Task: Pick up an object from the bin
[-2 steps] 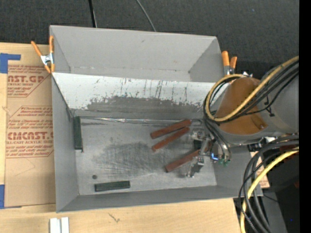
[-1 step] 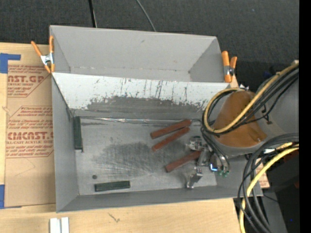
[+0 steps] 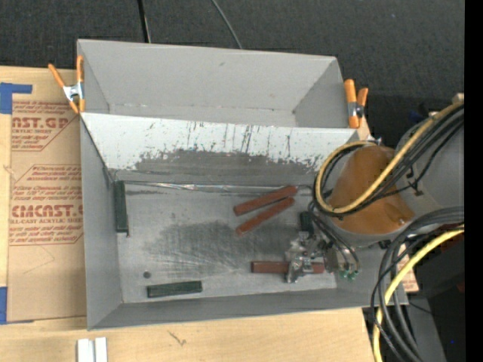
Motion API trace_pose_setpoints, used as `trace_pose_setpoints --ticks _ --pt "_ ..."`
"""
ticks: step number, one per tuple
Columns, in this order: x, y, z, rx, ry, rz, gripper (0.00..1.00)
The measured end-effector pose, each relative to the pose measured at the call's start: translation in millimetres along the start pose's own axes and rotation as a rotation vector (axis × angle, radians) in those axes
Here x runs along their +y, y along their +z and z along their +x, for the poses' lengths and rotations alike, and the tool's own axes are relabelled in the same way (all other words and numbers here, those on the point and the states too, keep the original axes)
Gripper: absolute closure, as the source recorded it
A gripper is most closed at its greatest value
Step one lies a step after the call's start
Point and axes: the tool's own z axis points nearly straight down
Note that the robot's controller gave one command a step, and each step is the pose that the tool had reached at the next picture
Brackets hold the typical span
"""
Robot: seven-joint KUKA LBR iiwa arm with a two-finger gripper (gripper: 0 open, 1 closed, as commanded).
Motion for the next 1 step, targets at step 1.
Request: trace_pose_setpoints --ticks 1 --pt "0.0 0.0 0.0 0.0 0.0 0.0 1.0"
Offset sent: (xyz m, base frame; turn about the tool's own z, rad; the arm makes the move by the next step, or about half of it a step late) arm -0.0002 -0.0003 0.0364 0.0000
